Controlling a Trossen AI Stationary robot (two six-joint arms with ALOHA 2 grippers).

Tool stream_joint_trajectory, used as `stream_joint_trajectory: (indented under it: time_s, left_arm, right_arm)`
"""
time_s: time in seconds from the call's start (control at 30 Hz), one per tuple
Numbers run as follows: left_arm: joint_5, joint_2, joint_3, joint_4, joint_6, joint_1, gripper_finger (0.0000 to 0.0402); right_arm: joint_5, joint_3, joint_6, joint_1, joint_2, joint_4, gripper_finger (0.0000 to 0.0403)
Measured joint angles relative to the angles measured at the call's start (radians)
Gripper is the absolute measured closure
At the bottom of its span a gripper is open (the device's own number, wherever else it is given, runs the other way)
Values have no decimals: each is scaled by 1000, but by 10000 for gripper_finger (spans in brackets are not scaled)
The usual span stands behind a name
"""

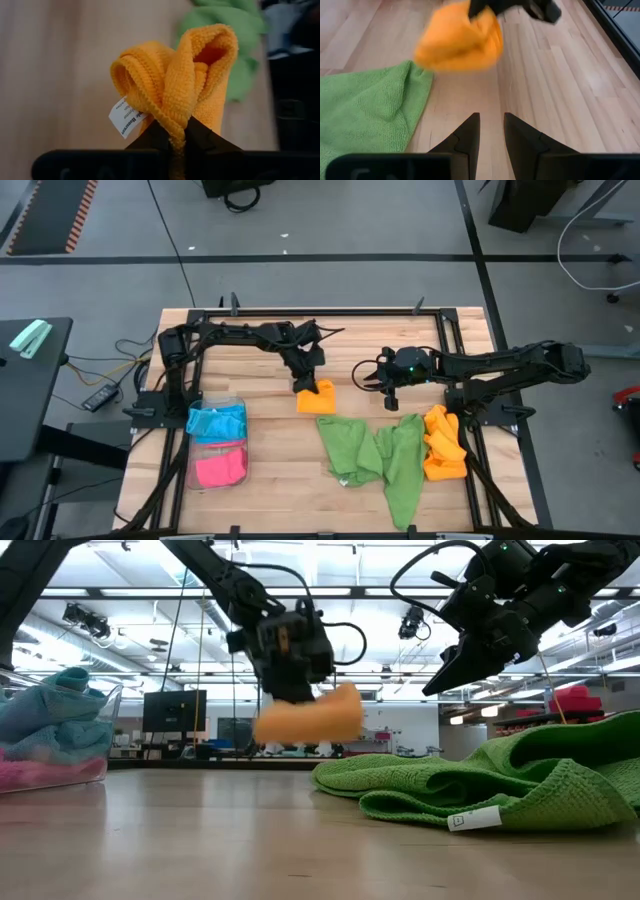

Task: Fold microfiber towels
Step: Put the left yellow microfiber cloth into the transparent bin

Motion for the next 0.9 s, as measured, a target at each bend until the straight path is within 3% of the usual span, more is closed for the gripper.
stream_joint_trajectory:
  time_s: [0.27, 0.6, 0.77, 0.9]
  left_arm:
    - [55, -141, 1, -397, 158, -19, 373]
    - [56, -331, -4, -702, 134, -67, 373]
    - [58, -462, -175, -605, -5, -130, 373]
    - [54, -600, -358, -435, -236, -187, 373]
  right_arm:
    - [0, 0, -6, 0, 0, -13, 307]
    - [-1, 0, -7, 0, 0, -22, 307]
    - [-1, 0, -1, 0, 0, -38, 307]
    - [-1, 0, 10, 0, 0, -48, 307]
